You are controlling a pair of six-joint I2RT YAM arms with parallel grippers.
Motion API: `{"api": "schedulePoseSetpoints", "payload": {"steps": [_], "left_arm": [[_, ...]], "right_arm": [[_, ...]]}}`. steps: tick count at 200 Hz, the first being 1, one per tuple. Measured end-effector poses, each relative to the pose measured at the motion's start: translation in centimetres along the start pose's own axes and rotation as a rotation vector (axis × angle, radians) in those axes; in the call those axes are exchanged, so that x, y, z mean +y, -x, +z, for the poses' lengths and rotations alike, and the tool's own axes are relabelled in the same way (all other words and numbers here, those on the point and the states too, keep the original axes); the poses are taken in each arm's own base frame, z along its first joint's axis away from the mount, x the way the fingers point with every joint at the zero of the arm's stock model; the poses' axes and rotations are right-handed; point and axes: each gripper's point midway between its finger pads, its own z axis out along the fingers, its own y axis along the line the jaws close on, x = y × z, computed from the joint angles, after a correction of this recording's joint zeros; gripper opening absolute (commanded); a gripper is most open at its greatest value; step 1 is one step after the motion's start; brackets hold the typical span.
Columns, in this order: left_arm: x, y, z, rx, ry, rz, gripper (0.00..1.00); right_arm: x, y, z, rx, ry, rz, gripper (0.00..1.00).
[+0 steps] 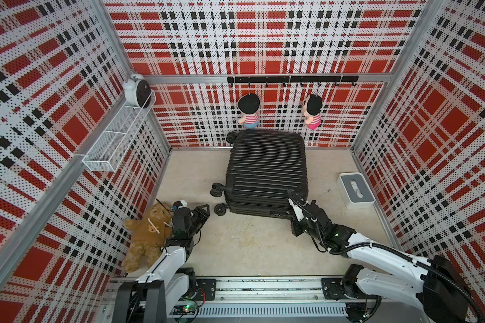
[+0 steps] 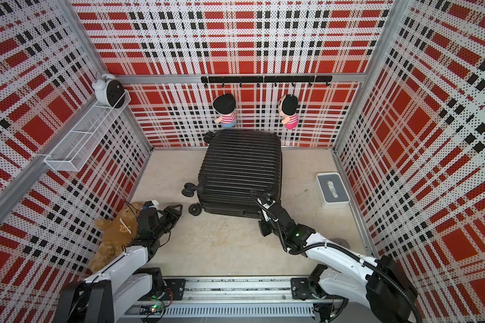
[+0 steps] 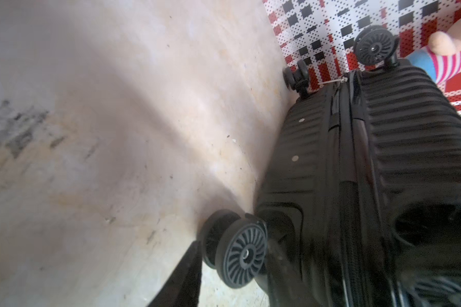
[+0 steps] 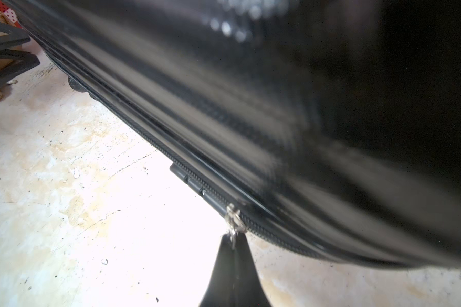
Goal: Open the suitcase zippers
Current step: Unzip the zipper on the suitcase.
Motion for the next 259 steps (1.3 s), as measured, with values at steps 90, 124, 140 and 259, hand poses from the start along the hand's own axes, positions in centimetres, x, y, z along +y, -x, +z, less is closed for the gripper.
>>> {"api": "schedulePoseSetpoints", "payload": {"steps": [90, 124, 140, 259], "left_arm": [[-3.1, -1.6, 6.7, 0.148, -0.051, 0.033, 0.43], [-4.0, -1.6, 7.8, 0.126, -0.098, 0.058, 0.42], [-4.3, -1.7, 7.7, 0.11, -0.115, 0.071, 0.41], [-4.7, -5.8, 6.3, 0.141, -0.183, 0.126, 0.37]], "right_arm": [[0.3, 0.1, 0.3, 0.009, -0.013, -0.013, 0.0], [0.7, 0.4, 0.4, 0.01, -0.026, -0.02, 0.0], [0.8, 0.4, 0.4, 0.011, -0.034, -0.022, 0.0], [1.4, 0.2, 0.5, 0.018, -0.057, -0.041, 0.0]]}}
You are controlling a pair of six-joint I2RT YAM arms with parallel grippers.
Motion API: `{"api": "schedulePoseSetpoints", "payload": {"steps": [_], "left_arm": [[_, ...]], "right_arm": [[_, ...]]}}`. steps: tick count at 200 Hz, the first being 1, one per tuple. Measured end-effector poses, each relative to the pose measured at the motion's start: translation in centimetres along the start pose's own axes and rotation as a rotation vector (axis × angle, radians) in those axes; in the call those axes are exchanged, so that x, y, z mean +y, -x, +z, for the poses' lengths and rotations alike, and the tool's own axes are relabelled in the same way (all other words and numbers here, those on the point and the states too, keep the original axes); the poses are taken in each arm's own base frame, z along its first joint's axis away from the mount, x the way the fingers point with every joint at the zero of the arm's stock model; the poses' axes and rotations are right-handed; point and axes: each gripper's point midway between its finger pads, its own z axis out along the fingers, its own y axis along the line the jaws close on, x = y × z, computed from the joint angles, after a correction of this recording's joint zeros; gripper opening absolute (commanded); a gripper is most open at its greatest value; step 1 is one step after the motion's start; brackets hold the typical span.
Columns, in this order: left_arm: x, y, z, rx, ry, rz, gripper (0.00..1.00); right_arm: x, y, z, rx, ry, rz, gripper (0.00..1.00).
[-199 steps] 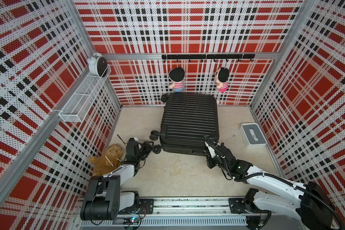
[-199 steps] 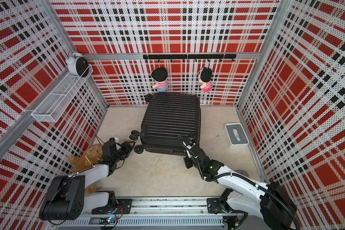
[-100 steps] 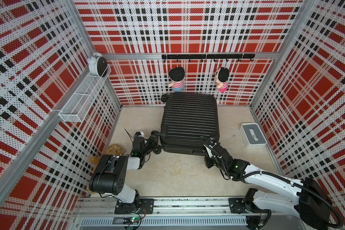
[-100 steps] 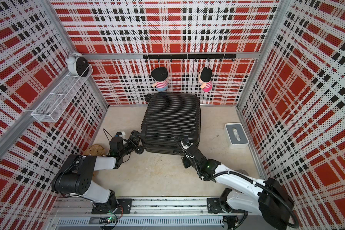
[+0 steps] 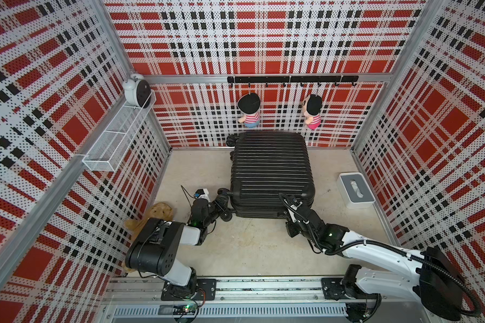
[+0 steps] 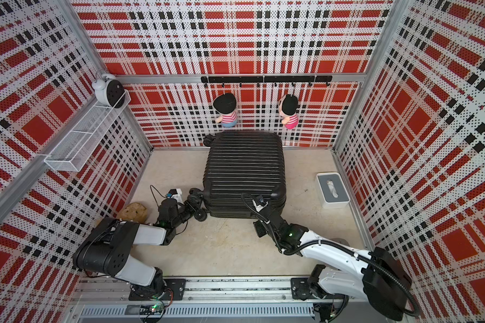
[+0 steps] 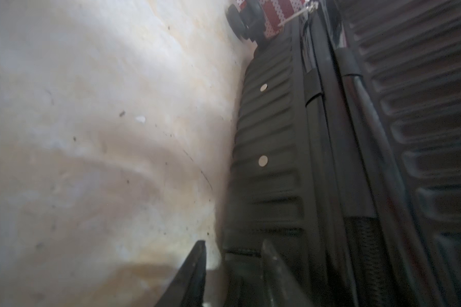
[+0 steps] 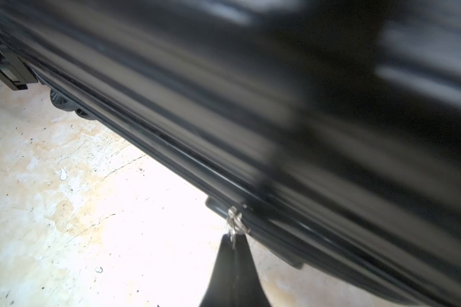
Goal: Open the suitcase zippers
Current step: Unzip the zipper on the suitcase.
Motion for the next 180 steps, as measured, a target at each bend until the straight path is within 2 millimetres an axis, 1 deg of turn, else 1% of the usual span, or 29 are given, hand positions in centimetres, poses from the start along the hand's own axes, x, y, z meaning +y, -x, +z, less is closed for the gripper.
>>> {"api": "schedulePoseSetpoints", "payload": {"steps": [29, 45, 49, 71, 138, 180], "left_arm": [[0.0, -1.7, -0.3, 0.034, -0.002, 0.0, 0.37], [1.3, -3.8, -0.9, 0.088, 0.037, -0.013, 0.37], [1.4, -4.0, -1.0, 0.091, 0.035, -0.016, 0.37], [0.9, -4.5, -1.1, 0.097, 0.025, -0.014, 0.37], [0.3, -6.0, -1.8, 0.111, 0.014, -0.009, 0.36], [-0.2, -6.5, -3.1, 0.124, -0.005, -0.024, 0.37]], "right_arm": [[0.7, 0.2, 0.2, 0.005, 0.014, -0.009, 0.0], [1.2, 0.3, 0.4, 0.006, 0.024, -0.013, 0.0], [1.3, 0.4, 0.5, 0.007, 0.027, -0.014, 0.0], [1.9, 0.4, 0.7, 0.01, 0.042, -0.02, 0.0], [3.8, 0.7, 1.3, 0.009, 0.08, -0.037, 0.0], [4.5, 1.0, 1.4, 0.003, 0.089, -0.042, 0.0]]}}
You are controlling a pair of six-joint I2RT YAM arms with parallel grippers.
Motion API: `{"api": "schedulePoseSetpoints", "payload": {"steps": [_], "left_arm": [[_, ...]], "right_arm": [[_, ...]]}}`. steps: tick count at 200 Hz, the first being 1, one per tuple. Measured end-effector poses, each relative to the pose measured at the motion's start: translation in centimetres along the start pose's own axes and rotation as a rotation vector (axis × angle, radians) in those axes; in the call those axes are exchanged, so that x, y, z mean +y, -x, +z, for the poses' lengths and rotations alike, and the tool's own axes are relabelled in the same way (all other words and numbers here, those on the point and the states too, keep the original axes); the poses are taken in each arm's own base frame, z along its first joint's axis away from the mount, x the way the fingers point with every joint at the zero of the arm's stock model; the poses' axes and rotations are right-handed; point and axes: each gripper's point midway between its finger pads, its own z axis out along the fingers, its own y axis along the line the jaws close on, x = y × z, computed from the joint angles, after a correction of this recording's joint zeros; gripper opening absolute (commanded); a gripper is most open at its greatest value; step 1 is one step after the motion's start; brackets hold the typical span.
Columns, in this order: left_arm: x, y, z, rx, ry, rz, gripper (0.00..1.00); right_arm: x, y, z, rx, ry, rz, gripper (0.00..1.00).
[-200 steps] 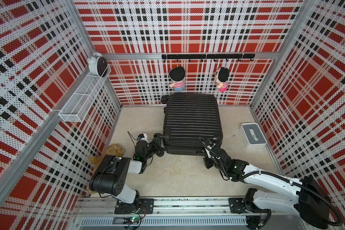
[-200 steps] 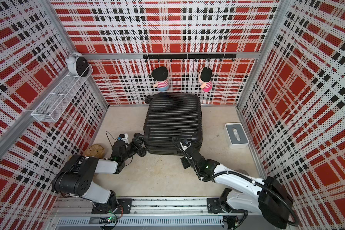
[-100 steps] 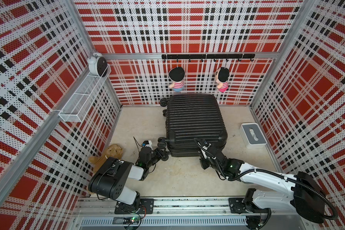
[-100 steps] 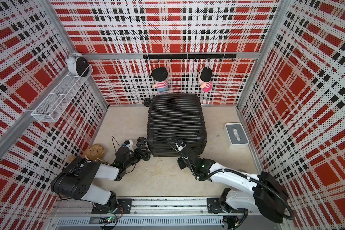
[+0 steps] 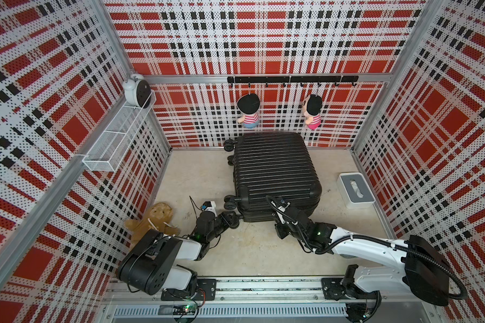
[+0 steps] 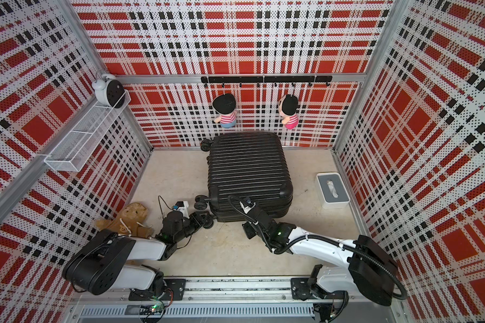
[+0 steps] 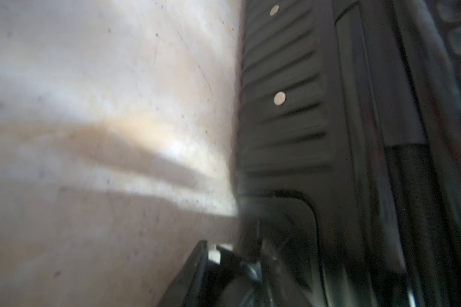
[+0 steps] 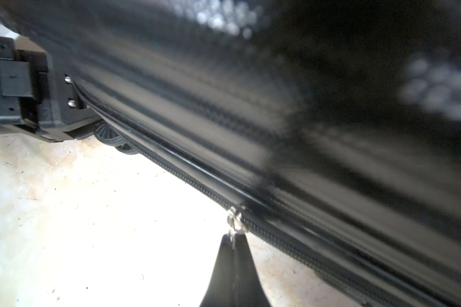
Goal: Open the suitcase zippers
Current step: Unzip the zipper on the suitcase.
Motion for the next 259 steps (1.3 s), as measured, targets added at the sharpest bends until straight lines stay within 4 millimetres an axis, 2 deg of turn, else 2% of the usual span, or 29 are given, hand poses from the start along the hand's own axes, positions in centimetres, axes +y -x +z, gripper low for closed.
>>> {"api": "schedulePoseSetpoints", "payload": {"steps": [35, 84, 110, 144, 175, 199, 216, 259], "left_arm": [[-0.1, 0.9, -1.4, -0.013, 0.011, -0.013, 0.4], [-0.1, 6.3, -3.5, -0.151, 0.073, -0.006, 0.44], [0.5, 7.6, -3.2, -0.164, 0.114, -0.005, 0.45], [3.0, 6.8, -1.5, -0.101, 0.196, -0.023, 0.46], [4.9, 6.1, 0.1, -0.048, 0.237, -0.038, 0.51], [4.1, 6.3, 1.5, -0.035, 0.191, -0.02, 0.53], [3.5, 6.0, 2.3, -0.02, 0.169, -0.001, 0.5], [1.9, 3.2, 3.6, 0.049, 0.112, 0.038, 0.43]], "right_arm": [[0.2, -0.1, 0.1, 0.001, -0.002, -0.002, 0.0], [0.5, 0.0, 0.2, -0.008, -0.002, 0.003, 0.0], [0.5, 0.1, 0.3, -0.011, -0.001, 0.012, 0.0], [0.9, 0.0, 0.6, -0.011, 0.009, 0.016, 0.0], [1.1, -0.1, 0.8, -0.011, 0.014, 0.014, 0.0], [1.1, 0.0, 0.8, -0.015, 0.015, 0.016, 0.0], [1.2, 0.0, 0.8, -0.015, 0.015, 0.016, 0.0], [1.0, 0.2, 0.5, -0.026, 0.008, 0.022, 0.0]]}}
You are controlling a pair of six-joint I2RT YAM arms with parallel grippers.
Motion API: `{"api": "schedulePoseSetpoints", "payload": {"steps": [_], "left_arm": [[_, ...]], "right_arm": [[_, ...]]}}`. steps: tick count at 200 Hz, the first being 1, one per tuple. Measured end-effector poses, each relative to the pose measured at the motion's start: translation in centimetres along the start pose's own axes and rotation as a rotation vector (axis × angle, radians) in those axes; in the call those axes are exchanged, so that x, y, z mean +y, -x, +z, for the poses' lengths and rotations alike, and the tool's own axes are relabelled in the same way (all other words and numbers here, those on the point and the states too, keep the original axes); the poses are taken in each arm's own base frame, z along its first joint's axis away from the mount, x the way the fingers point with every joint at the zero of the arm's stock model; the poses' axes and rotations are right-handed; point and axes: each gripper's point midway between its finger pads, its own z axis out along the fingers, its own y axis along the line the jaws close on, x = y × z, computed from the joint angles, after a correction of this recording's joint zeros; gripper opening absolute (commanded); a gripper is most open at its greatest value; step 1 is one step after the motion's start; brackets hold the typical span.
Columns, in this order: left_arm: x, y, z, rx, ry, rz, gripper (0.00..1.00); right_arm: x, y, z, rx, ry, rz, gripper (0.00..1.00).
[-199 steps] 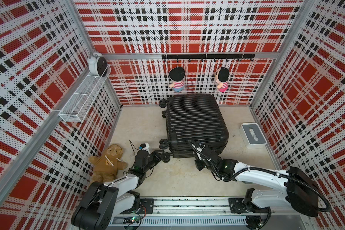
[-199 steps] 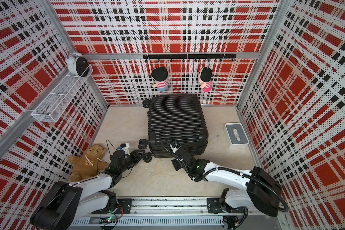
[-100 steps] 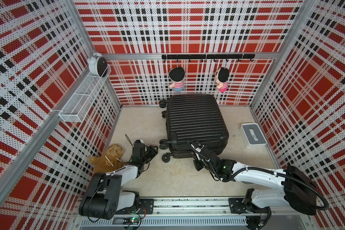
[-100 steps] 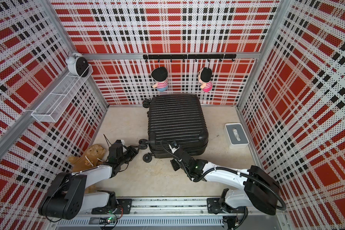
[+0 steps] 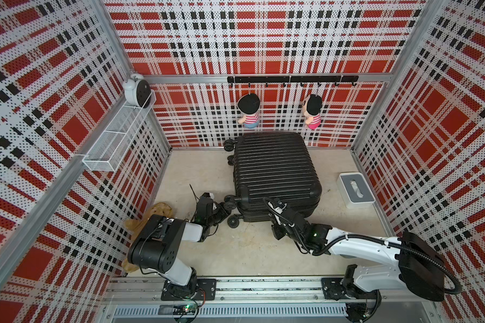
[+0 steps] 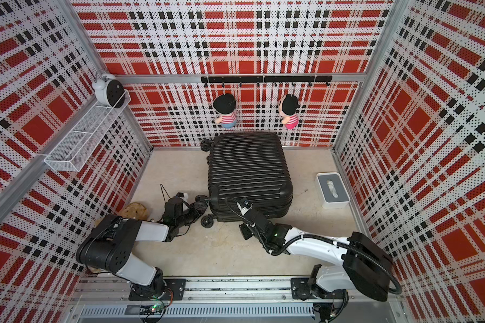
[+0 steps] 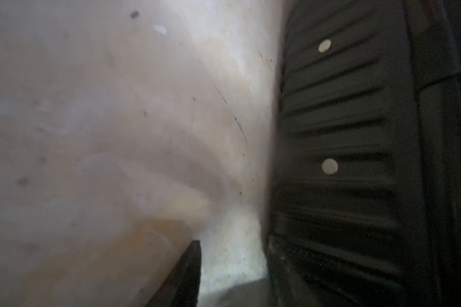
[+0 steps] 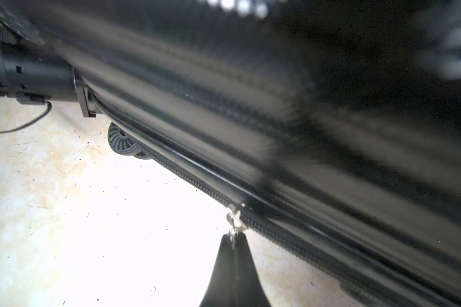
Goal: Open the suitcase zippers
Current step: Unzip the zipper on the suitcase.
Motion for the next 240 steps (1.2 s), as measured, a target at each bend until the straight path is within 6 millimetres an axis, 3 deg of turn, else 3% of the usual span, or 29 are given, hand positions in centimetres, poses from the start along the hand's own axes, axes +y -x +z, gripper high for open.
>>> {"api": "schedulePoseSetpoints", "payload": {"steps": [25, 124, 240], "left_arm": [[-0.8, -1.8, 0.1, 0.035, -0.026, 0.015, 0.43], [-2.2, -4.1, -0.1, 0.038, -0.045, 0.017, 0.42], [-2.5, -5.1, -0.5, 0.029, -0.074, 0.014, 0.41]], "right_arm": [[-0.5, -0.2, -0.5, -0.01, -0.017, 0.009, 0.0], [-1.1, -0.8, -1.1, -0.019, -0.029, 0.019, 0.0], [2.0, -0.8, -0.3, -0.026, 0.012, -0.03, 0.0]]}}
